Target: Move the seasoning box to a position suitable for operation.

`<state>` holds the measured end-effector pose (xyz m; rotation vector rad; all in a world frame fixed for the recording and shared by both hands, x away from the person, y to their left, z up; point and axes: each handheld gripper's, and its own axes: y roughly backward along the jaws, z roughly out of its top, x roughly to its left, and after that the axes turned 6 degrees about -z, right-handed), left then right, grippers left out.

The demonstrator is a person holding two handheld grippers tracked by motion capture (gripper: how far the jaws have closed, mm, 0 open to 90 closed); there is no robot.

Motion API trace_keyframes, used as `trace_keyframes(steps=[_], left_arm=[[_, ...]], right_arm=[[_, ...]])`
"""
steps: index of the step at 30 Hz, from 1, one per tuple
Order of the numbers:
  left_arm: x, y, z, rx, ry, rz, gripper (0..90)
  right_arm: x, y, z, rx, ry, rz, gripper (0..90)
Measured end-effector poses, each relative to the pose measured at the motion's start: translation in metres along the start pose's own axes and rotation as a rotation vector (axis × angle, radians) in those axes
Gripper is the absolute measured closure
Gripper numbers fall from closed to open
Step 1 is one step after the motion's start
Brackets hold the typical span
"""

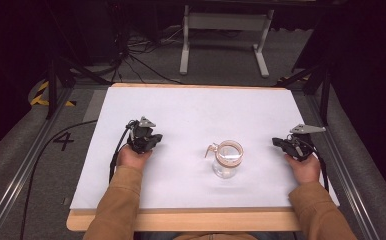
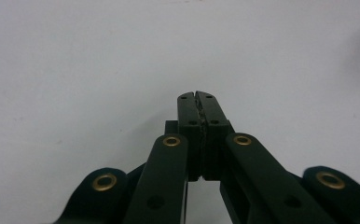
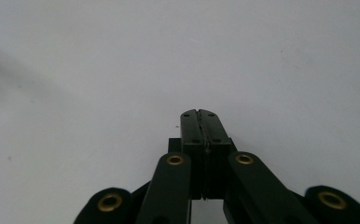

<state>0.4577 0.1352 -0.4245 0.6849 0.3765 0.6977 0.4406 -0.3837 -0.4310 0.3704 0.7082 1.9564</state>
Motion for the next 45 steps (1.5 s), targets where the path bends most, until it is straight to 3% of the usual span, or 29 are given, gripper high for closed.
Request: trace_keyframes(steps=[3,7,9,14,16,18,20,21,25,28,35,45], left_arm=[[-0.004,0.005,0.008,0.022,-0.001,-0.052,85.4],[-0.014,0.01,0.016,0.013,-0.019,-0.118,88.4],[-0.024,0.008,0.021,0.026,-0.051,-0.155,89.6],[-0.058,0.003,0.039,0.049,-0.179,-0.244,85.8],[-0.063,0.002,0.041,0.04,-0.191,-0.251,85.6],[-0.072,0.0,0.044,0.049,-0.203,-0.29,85.4],[-0.077,-0.003,0.045,0.059,-0.204,-0.292,85.0],[-0.08,-0.007,0.045,0.086,-0.213,-0.297,85.0],[-0.089,-0.015,0.045,0.082,-0.221,-0.304,84.5],[-0.099,-0.024,0.049,0.105,-0.257,-0.316,84.3],[-0.105,-0.032,0.051,0.136,-0.264,-0.333,85.8],[-0.108,-0.035,0.053,0.14,-0.279,-0.306,86.0]], right_arm=[[-0.004,0.003,0.0,-0.016,-0.037,0.027,89.9],[0.002,0.007,0.004,-0.035,-0.031,0.06,89.8],[0.007,0.009,0.008,-0.049,-0.016,0.075,89.8],[0.024,0.013,0.016,-0.076,0.039,0.12,89.7],[0.028,0.013,0.017,-0.076,0.047,0.128,89.7],[0.034,0.012,0.018,-0.076,0.065,0.145,89.7],[0.038,0.01,0.019,-0.076,0.085,0.16,89.7],[0.04,0.01,0.019,-0.073,0.089,0.162,89.7],[0.044,0.01,0.02,-0.08,0.099,0.184,89.7],[0.048,0.009,0.018,-0.08,0.11,0.2,89.6],[0.052,0.014,0.016,-0.085,0.126,0.21,89.6],[0.052,0.015,0.012,-0.079,0.118,0.213,89.6]])
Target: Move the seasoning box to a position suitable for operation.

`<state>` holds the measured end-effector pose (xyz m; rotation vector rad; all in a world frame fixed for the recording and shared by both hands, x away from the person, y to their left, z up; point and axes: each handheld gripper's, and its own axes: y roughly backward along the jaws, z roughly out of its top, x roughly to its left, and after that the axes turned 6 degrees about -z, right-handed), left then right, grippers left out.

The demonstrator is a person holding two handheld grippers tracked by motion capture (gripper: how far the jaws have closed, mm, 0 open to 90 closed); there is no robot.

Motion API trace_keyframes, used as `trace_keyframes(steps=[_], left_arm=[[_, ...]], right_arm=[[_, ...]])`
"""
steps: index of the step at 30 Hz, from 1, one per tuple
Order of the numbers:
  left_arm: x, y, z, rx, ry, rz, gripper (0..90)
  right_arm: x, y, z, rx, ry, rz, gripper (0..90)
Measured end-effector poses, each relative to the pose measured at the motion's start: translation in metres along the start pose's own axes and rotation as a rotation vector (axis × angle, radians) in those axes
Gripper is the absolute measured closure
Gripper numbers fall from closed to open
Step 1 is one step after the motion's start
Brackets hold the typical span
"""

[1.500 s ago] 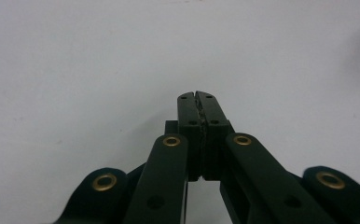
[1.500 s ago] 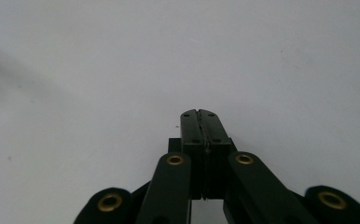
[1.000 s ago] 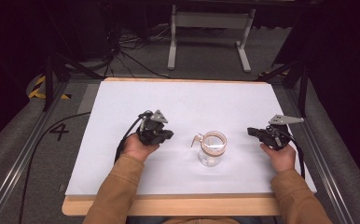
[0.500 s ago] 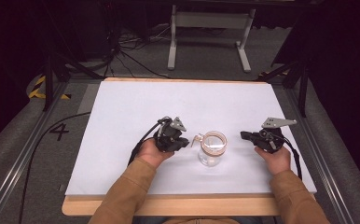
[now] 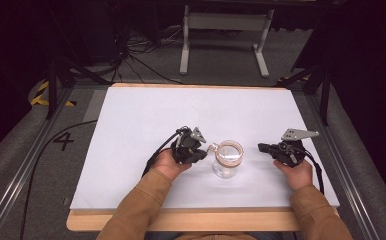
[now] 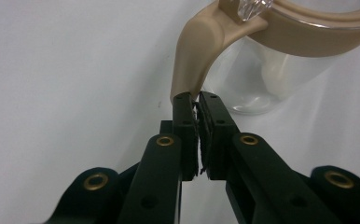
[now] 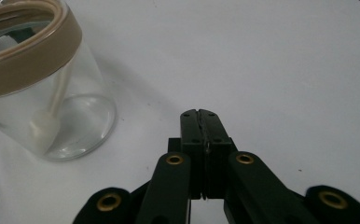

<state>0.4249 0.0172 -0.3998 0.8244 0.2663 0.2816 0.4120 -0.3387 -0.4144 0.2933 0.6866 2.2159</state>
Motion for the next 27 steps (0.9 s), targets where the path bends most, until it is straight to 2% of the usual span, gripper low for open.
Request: trace_keyframes(steps=[8,9,18,23,26,27], left_arm=[[0.007,-0.004,0.003,-0.019,0.0,0.005,86.3],[0.008,-0.004,0.003,-0.021,0.011,0.003,86.4],[0.021,-0.015,0.013,-0.034,0.002,0.018,86.2],[0.026,-0.022,0.016,-0.05,0.017,0.02,86.3],[0.026,-0.021,0.015,-0.016,0.015,0.02,86.4],[0.026,-0.02,0.015,0.011,0.007,0.017,87.6]], right_arm=[[0.01,0.004,0.0,-0.001,0.021,0.008,89.6],[0.011,0.005,-0.001,0.001,0.019,0.009,89.6],[0.018,0.017,-0.013,0.016,0.011,-0.015,89.6],[0.017,0.023,-0.021,0.034,-0.024,-0.048,89.7],[0.018,0.023,-0.018,0.011,-0.073,-0.018,89.7],[0.019,0.022,-0.017,0.01,-0.075,-0.015,89.7]])
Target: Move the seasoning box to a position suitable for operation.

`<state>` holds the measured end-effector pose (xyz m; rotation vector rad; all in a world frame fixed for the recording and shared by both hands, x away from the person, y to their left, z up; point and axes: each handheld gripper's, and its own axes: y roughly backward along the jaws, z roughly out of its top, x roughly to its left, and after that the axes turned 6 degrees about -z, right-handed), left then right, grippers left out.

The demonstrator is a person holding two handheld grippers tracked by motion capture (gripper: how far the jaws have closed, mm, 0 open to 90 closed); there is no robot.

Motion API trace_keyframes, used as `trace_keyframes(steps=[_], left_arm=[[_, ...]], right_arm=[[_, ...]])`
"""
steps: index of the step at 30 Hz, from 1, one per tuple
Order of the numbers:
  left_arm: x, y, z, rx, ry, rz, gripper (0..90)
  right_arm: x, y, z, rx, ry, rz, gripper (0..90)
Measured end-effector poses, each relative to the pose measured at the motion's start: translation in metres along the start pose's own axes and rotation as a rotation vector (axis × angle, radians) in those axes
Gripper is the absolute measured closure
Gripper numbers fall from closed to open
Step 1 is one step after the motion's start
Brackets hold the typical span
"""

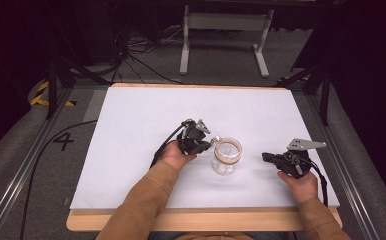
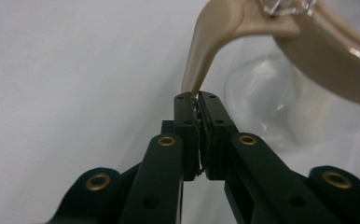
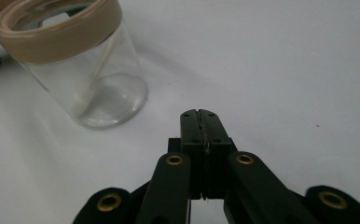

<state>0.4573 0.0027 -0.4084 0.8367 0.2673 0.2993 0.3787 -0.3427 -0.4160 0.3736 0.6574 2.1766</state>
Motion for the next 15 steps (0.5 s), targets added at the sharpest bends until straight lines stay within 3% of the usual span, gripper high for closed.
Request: trace_keyframes(steps=[3,5,11,15], left_arm=[[-0.001,0.004,-0.002,0.022,-0.012,0.005,88.5],[-0.001,0.009,-0.005,0.019,0.0,0.012,89.2],[0.002,0.024,-0.016,-0.004,0.061,-0.008,89.8],[0.005,0.033,-0.027,-0.024,0.118,-0.016,89.9]], right_arm=[[0.009,-0.005,0.005,0.01,0.021,0.007,89.7],[0.016,-0.011,0.009,0.025,0.054,0.005,89.7],[0.03,-0.032,0.018,0.057,0.079,-0.012,89.6],[0.04,-0.045,0.024,0.079,0.133,0.008,89.6]])
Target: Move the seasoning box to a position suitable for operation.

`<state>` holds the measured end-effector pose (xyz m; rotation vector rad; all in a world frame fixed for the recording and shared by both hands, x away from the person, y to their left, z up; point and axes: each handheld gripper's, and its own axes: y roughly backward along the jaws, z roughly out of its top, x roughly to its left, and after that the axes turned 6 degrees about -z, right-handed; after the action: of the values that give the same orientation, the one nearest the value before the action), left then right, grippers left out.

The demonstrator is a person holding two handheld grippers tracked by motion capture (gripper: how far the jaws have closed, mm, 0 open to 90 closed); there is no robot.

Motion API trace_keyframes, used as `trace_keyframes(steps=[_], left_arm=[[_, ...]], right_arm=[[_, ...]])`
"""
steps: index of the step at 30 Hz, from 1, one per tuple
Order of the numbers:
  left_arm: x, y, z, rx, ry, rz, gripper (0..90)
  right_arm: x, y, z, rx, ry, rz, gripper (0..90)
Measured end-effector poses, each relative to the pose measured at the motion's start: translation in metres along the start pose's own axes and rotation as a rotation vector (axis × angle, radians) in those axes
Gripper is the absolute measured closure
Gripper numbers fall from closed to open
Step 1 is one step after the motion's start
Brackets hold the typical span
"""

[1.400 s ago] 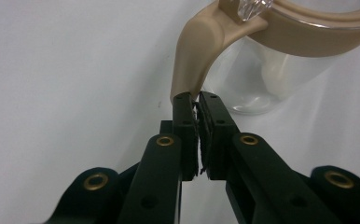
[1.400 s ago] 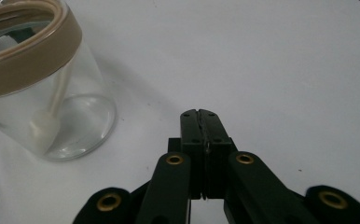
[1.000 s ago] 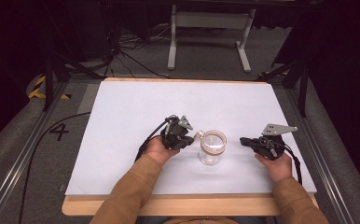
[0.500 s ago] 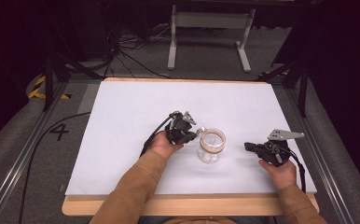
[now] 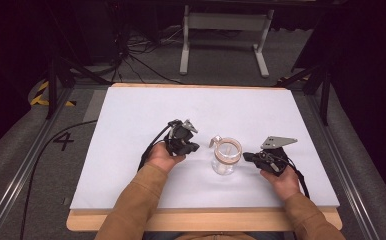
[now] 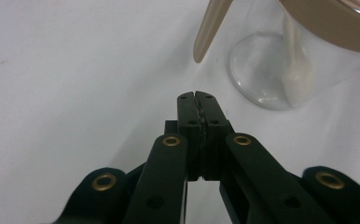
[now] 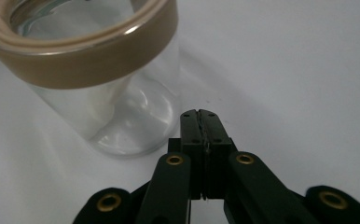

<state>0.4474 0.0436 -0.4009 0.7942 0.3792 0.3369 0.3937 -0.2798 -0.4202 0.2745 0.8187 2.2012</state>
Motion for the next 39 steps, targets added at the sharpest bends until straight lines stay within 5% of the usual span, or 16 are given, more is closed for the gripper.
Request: trace_keyframes(steps=[4,7,15,25,33,39], left_arm=[[-0.002,0.003,-0.007,0.039,-0.04,-0.026,90.0],[-0.003,0.005,-0.008,0.024,-0.024,0.0,89.9],[0.002,0.012,-0.009,-0.007,0.011,-0.019,88.2],[0.006,0.018,-0.012,-0.051,0.034,0.002,89.2],[0.009,0.022,-0.012,-0.038,0.049,0.008,89.7],[0.009,0.032,-0.007,-0.117,0.037,-0.014,89.8]], right_arm=[[0.004,-0.009,0.006,0.017,0.022,0.018,89.4],[0.004,-0.012,0.007,0.027,0.022,0.026,89.5],[0.008,-0.009,0.006,0.05,0.022,0.03,89.6],[0.038,-0.009,0.01,0.066,0.109,0.064,89.6],[0.055,-0.014,0.014,0.062,0.161,0.111,89.5],[0.051,-0.011,0.012,0.042,0.162,0.098,89.3]])
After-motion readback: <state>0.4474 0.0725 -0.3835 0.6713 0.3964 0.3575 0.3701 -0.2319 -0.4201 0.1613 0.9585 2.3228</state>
